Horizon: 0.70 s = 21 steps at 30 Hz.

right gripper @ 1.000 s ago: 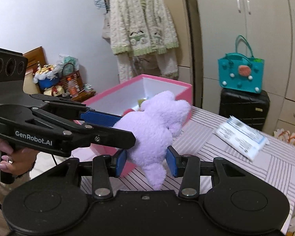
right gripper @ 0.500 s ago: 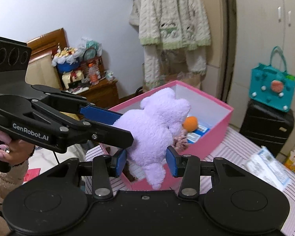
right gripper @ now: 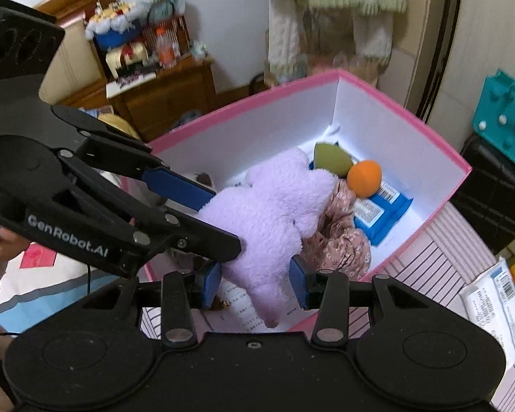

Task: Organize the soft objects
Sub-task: 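Lower the lavender plush into the box and open both grippers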

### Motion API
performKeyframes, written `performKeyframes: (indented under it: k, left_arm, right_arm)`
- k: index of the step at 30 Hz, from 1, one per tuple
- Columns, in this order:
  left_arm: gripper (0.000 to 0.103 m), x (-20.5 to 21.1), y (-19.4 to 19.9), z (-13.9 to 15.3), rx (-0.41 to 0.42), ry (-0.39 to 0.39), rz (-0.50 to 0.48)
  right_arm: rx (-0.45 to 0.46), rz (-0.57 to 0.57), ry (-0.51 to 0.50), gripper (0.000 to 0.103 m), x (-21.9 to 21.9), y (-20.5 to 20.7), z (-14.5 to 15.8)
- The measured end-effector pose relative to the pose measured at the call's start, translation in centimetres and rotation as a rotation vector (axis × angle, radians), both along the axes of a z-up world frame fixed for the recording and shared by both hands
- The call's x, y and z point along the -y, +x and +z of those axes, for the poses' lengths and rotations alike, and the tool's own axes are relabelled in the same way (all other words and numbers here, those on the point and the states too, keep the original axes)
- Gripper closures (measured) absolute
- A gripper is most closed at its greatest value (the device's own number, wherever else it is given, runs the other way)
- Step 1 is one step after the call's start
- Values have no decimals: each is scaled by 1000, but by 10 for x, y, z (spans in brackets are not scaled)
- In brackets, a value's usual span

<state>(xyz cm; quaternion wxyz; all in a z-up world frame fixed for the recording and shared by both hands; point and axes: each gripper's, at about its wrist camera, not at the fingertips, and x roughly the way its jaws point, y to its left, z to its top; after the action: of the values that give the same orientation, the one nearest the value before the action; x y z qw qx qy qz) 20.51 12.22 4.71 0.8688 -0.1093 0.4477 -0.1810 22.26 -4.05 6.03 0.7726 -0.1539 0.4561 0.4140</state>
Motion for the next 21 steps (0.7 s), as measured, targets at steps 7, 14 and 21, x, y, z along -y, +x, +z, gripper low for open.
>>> performKeyframes:
  k: [7,14,21]
  left_arm:
    - [58,-4,10,-11,-64,-4,-2]
    - [58,-3,12,-10,-78,2,17]
    - [52,0,-12,19,9,59,-7]
  right_arm:
    - [-80,27,-87,64,-18,12,-14]
    - [-65,28,-129,64,-23,14,-18]
    - [26,-18,10,64,19,-13,20]
